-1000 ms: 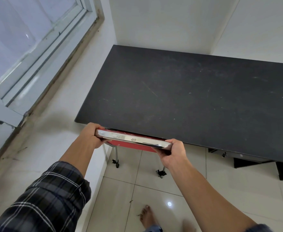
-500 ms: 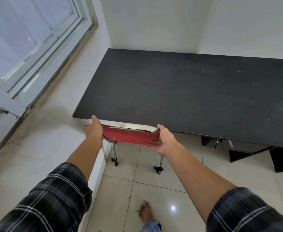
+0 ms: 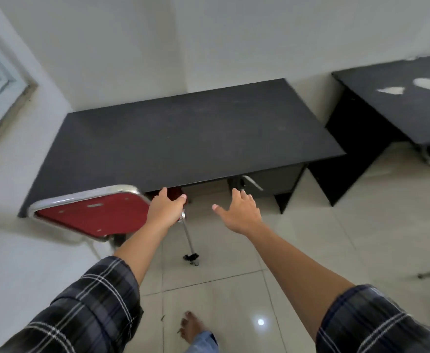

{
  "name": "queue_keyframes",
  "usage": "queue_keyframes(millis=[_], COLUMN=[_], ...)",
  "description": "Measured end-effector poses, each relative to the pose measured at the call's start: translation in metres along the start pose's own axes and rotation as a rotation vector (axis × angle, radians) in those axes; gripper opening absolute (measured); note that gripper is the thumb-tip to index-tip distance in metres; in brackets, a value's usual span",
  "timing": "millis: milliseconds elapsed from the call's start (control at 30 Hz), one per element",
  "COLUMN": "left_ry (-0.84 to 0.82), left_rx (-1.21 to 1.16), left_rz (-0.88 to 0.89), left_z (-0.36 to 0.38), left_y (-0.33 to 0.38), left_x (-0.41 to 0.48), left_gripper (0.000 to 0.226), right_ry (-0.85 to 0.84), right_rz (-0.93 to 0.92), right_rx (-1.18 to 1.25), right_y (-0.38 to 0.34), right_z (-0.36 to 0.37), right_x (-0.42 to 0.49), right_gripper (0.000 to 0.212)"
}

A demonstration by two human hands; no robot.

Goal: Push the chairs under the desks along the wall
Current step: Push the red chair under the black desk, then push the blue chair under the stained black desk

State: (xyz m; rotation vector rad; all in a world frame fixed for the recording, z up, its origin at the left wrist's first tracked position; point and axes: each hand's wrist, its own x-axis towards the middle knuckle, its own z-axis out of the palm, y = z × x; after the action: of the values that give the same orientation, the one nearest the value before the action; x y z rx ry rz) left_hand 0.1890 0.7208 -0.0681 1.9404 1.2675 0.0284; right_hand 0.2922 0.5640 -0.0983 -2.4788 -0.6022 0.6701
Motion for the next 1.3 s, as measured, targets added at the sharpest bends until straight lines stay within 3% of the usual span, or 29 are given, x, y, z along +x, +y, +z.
queue_keyframes(millis=[167, 567, 1100, 1300], left_ry=[-0.164, -0.47, -0.888, -0.973], left_rx=[0.311, 0.617, 0.803, 0.831], left_rz=[0.291, 0.843, 1.392, 1.521], left_z=[0.104, 0.333, 0.564, 0.624], left_y=[0.076, 0.228, 0.346, 0.357], left_x=[-0.058, -0.232, -0.452, -0.541], left_gripper=[0.077, 0.078, 0.082, 0.083], right_ry=[0.163, 0.496, 0.852, 0.928], right_rz=[0.128, 0.63, 1.177, 1.268], right_rx=[-0.051, 0.148, 0.374, 0.446], right_y=[0.114, 0.357, 0.543, 0.597], right_z=[-0.072, -0.193, -0.276, -0.294], right_x=[-0.051, -0.21, -0.374, -0.433], right_gripper=[0.09, 0.098, 0.1, 0.1])
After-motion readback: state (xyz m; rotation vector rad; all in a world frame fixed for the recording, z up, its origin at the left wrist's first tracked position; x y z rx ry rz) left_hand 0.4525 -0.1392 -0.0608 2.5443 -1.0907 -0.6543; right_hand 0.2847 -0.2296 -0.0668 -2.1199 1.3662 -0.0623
